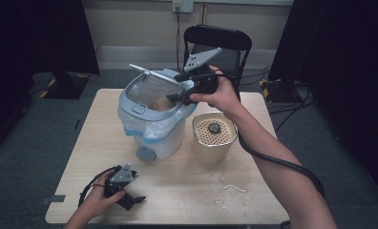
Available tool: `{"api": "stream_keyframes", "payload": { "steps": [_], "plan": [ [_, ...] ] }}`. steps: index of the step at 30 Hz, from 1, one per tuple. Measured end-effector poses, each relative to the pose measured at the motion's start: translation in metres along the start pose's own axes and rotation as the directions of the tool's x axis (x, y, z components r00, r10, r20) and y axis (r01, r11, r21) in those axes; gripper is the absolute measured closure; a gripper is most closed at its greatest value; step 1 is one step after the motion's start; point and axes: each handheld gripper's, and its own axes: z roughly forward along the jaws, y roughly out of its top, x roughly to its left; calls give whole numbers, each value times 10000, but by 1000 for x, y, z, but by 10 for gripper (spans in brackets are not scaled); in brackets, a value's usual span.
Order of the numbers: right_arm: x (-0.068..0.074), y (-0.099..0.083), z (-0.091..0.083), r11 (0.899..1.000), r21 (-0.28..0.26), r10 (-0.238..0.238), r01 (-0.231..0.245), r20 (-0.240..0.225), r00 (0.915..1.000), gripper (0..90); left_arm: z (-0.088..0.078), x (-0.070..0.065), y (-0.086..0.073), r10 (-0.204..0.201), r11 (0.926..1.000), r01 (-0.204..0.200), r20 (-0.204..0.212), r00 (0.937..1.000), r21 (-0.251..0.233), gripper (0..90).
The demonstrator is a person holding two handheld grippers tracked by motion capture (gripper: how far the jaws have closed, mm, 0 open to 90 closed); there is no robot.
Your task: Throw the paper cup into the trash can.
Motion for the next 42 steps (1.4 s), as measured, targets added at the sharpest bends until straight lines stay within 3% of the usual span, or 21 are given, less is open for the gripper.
{"api": "stream_keyframes", "payload": {
  "steps": [9, 16, 19, 23, 28, 36, 42],
  "plan": [
    [1, -3, 0, 10000, 45, 79, -77, -479, 9988, 261, 0, 0, 0, 1, 10000, -1, -1, 10000, 1, 0],
    [4, -4, -1, 10000, 5, 99, -99, -782, 9969, 330, 0, 0, 0, 4, 10000, -4, -7, 10000, 2, 0],
    [7, -4, 0, 9997, 248, -3, 32, -1147, 9934, 381, 0, 0, 0, 3, 10000, -3, -15, 10000, 9, 0],
    [8, -4, 0, 9994, 336, -60, 98, -1098, 9939, 424, 0, 0, 0, 2, 10000, -2, -15, 10000, 8, 0],
    [5, -5, 0, 9994, 256, 243, -214, -1197, 9925, 482, 0, 0, 0, 7, 10000, -7, -8, 10000, 7, 0],
    [1, -6, 4, 9954, 268, 950, -918, -1647, 9818, 620, 0, 0, 0, 2, 10000, -2, -6, 10000, 4, 0],
    [2, -3, 6, 9929, 410, 1169, -1112, -1817, 9764, 668, 0, 0, 0, 4, 10000, -4, -7, 10000, 11, 0]
  ]
}}
